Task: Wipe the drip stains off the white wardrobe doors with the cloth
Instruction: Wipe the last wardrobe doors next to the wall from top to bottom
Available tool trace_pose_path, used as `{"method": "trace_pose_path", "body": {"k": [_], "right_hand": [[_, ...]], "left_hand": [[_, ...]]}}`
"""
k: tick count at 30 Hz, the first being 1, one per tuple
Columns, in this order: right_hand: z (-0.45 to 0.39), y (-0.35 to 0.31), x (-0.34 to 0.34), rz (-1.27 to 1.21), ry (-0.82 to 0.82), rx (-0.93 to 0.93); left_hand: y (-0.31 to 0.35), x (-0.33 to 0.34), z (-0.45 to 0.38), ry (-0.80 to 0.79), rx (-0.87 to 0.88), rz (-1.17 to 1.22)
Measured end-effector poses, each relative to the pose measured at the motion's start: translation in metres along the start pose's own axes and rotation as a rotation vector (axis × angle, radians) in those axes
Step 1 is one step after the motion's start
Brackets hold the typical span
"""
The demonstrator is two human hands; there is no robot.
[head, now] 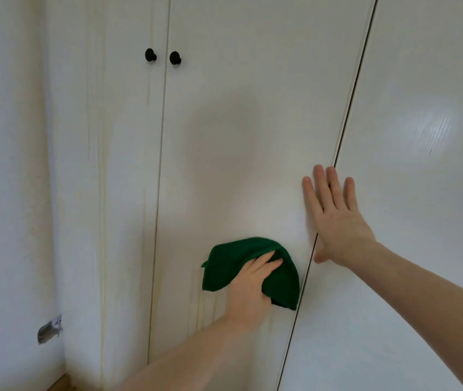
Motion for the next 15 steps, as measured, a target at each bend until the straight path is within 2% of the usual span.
{"method": "trace_pose_path", "body": {"k": [2,6,10,13,15], "right_hand": [[0.0,-0.001,-0.003,-0.014,-0.021,0.009],[0.0,-0.003,-0.007,-0.017,-0.032,0.025],[-0.001,-0.005,-0.008,-0.019,-0.036,0.028],[-0.001,-0.005,-0.007,-0.001,-0.041,0.034],[-0.002,-0.005,-0.006,-0.001,-0.046,0.037]], "left_hand": [[-0.007,-0.023,-0.003,0.026,-0.023,0.01],[-0.027,-0.09,-0.022,0.283,-0.196,0.074],[-0.052,-0.154,-0.041,0.516,-0.319,0.04],[-0.073,-0.18,-0.049,0.606,-0.38,0.045],[-0.086,-0.179,-0.049,0.605,-0.43,0.085]]}}
Point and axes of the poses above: each hand's wrist, its own z-axis away from the middle knuckle, its own x-axis out of the palm, y = z × x, the point moved 1 cm from there along -z, towards the middle knuckle, and after that the axes turned 11 degrees about z, right-handed, at the moved point
